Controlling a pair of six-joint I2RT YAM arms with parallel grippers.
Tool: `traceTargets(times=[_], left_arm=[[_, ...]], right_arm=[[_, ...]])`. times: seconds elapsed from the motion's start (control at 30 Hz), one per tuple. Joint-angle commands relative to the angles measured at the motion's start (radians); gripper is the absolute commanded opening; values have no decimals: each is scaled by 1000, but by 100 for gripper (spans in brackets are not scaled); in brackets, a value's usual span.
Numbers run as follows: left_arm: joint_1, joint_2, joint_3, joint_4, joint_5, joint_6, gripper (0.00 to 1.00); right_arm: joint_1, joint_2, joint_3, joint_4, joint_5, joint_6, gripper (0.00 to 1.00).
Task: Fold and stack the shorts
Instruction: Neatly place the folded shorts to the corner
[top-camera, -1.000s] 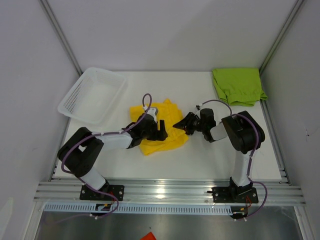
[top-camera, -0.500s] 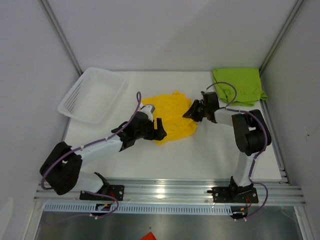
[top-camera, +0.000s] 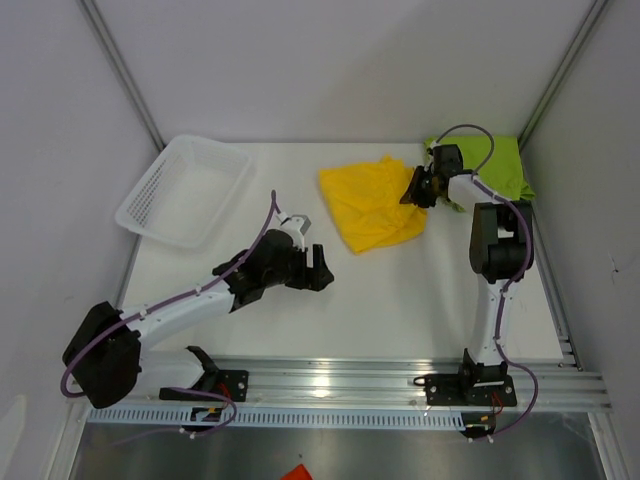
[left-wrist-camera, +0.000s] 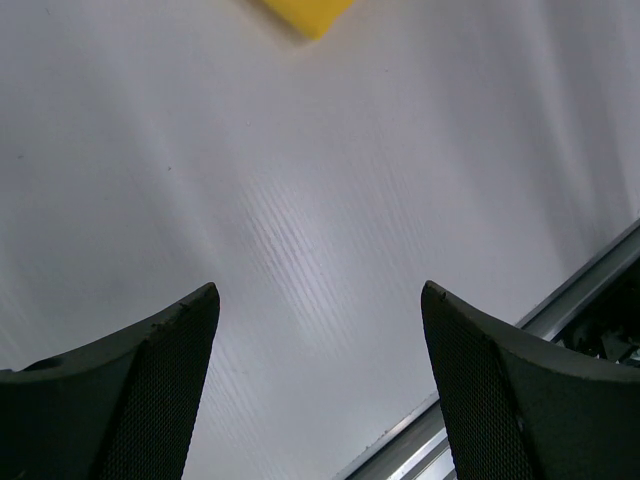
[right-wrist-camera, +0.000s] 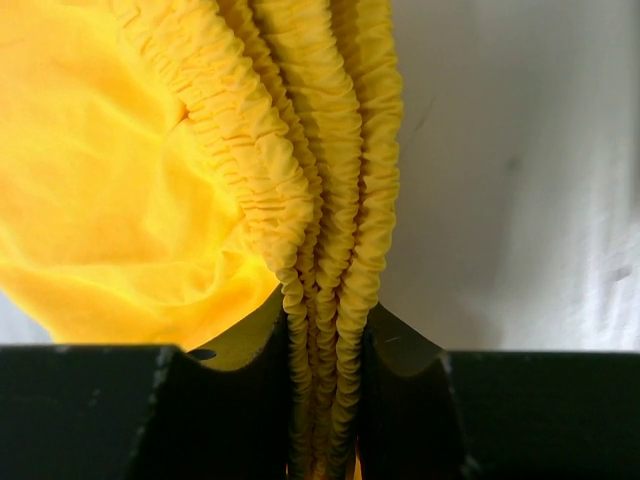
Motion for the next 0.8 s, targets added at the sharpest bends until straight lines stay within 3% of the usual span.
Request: traceTargets(times=[0.0, 0.43, 0.77], left_arm=[[-17, -37, 3, -35, 8, 0, 84], [-24, -42, 54, -132, 7, 34, 84], [-24, 21, 141, -187, 27, 60, 84]], right_arm=[[-9, 52, 165, -81, 55, -107, 0], [-84, 230, 720, -337, 38, -167, 0], [-195, 270, 888, -368, -80, -162, 0]])
